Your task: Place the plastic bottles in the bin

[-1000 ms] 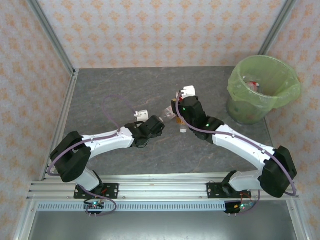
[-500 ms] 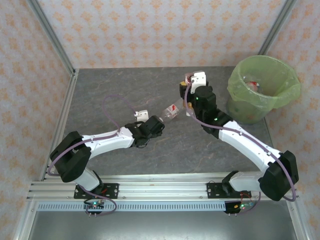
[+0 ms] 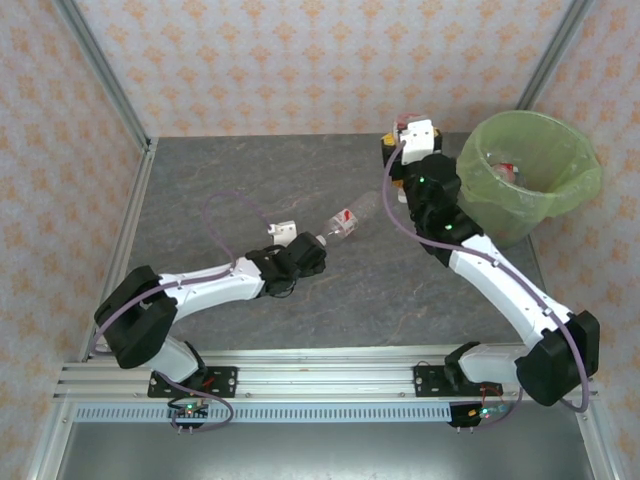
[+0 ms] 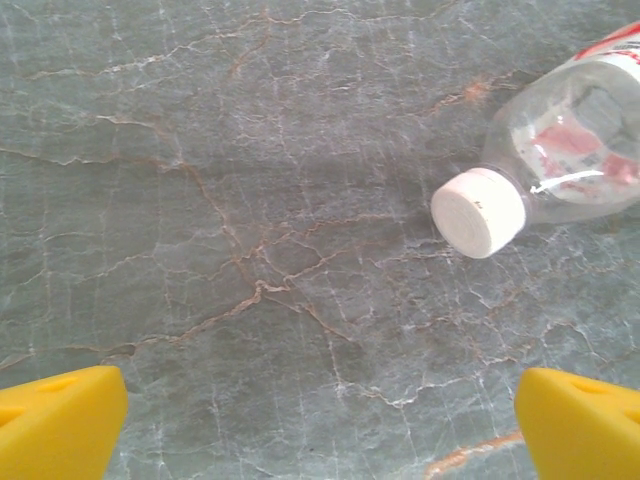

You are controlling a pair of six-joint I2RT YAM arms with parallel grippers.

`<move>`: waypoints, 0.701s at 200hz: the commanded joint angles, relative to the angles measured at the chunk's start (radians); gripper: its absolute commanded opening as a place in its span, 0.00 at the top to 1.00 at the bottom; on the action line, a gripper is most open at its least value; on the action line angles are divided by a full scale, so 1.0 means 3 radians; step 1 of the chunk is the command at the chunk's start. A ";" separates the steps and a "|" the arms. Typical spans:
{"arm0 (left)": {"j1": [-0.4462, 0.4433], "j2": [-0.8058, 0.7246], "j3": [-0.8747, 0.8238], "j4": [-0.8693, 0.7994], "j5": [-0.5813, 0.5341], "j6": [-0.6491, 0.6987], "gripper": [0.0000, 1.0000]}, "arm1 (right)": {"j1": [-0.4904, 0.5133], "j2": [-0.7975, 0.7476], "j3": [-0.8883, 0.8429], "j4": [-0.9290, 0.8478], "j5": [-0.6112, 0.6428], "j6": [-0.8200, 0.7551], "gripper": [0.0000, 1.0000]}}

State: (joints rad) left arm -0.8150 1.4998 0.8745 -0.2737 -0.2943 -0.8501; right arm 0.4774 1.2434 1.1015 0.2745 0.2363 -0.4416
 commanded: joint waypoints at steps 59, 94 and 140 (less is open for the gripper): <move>0.0053 -0.0317 -0.0114 0.0407 0.0074 0.0452 0.00 | -0.0828 -0.0009 0.0374 0.0130 -0.0128 -0.0287 1.00; 0.0057 -0.0263 -0.0118 0.0452 0.0142 0.0377 0.00 | -0.1228 0.0115 0.0618 0.0110 -0.0071 -0.0092 0.99; 0.0054 -0.0248 -0.0118 0.0446 0.0150 0.0348 0.00 | -0.1474 0.0441 0.0729 0.0579 0.0264 -0.0389 0.95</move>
State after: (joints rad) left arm -0.8028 1.4181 0.8536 -0.1581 -0.2424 -0.7422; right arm 0.0452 1.3209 1.3071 0.3267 0.2455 -0.4732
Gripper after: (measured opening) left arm 0.998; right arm 0.643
